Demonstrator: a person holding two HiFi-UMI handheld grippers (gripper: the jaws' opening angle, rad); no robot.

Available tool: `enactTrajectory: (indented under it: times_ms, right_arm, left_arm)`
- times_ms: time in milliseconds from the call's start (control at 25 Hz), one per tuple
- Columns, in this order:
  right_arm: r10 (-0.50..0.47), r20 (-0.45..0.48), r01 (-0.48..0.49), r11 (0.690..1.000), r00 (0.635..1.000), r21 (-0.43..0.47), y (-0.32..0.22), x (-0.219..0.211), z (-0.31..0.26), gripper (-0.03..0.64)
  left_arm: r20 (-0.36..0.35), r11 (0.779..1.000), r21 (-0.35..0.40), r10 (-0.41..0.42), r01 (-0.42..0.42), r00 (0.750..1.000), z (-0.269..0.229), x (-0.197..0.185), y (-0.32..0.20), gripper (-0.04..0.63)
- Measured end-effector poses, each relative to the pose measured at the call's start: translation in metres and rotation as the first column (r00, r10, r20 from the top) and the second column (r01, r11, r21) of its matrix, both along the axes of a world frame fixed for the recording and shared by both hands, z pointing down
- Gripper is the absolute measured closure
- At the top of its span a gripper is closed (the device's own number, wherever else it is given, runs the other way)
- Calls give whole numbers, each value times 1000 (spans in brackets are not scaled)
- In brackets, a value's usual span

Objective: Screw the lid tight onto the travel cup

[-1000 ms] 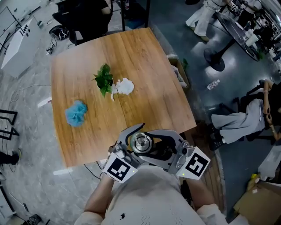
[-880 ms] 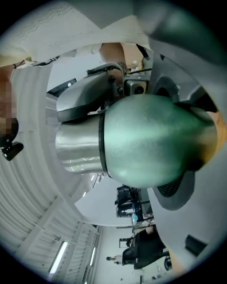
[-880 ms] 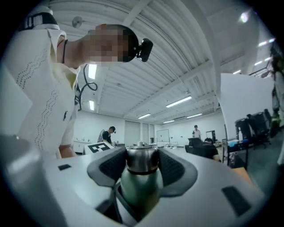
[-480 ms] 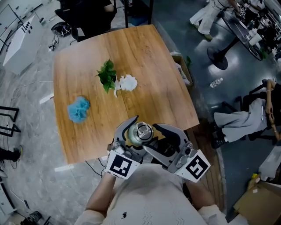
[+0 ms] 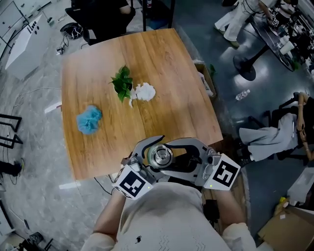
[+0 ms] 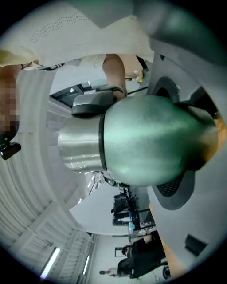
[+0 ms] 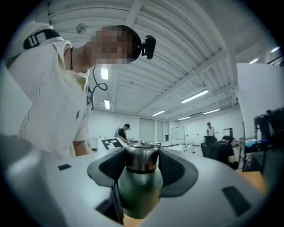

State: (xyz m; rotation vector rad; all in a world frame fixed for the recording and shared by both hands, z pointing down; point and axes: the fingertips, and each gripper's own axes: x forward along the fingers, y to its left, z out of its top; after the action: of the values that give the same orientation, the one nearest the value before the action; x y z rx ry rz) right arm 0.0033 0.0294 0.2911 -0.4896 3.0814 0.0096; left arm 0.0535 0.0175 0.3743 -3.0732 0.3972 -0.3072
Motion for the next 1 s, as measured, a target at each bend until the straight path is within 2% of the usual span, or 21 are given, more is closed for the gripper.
enactTrajectory:
  times_ms: [80, 200, 280, 320, 400, 440, 480, 600, 680, 760, 840, 1000]
  right_arm:
    - [107, 60, -106, 994, 992, -18, -8, 5, 0, 380]
    - [263, 137, -257, 965, 955, -59, -13, 11, 0, 394]
    - [313, 157, -303, 949, 937, -85, -10, 12, 4, 399]
    - [304, 167, -290, 952, 938, -99, -7, 12, 6, 399]
    - [235, 178, -218, 970, 955, -111, -2, 12, 6, 386]
    - [189, 169, -175, 980, 967, -98, -1, 12, 4, 341]
    - [141, 147, -131, 989, 979, -74, -1, 11, 2, 323]
    - [32, 62, -31, 999, 998, -12, 4, 4, 0, 324]
    - [17, 62, -17, 1000, 998, -2, 7, 1, -2, 325]
    - [64, 108, -65, 998, 992, 3, 5, -1, -7, 349]
    - [165, 152, -167, 986, 975, 1, 0, 1, -10, 360]
    - [348, 163, -353, 936, 923, 4, -8, 3, -11, 376]
  left_arm:
    - [-27, 996, -2, -84, 84, 996, -3, -3, -11, 183]
    - [-55, 983, -29, -185, 184, 981, -3, -8, -21, 183]
    - [-46, 979, -41, -202, 200, 978, -1, -9, -21, 183]
    - [-41, 984, -41, -176, 174, 984, 0, -7, -17, 183]
    - [-21, 997, -33, -67, 67, 998, 2, -2, -3, 183]
    - [-6, 1000, -27, -11, 11, 1000, 3, 1, 4, 183]
    - [10, 999, -23, 28, -28, 1000, 3, 2, 9, 183]
    - [40, 998, -20, 66, -65, 997, 8, 4, 16, 183]
    - [33, 997, -31, 70, -69, 997, 7, 6, 17, 183]
    - [23, 999, -26, 37, -36, 999, 3, 8, 12, 183]
    - [20, 999, -16, -32, 33, 999, 0, 6, 2, 183]
    - [23, 980, -3, -197, 197, 980, 0, -3, -17, 183]
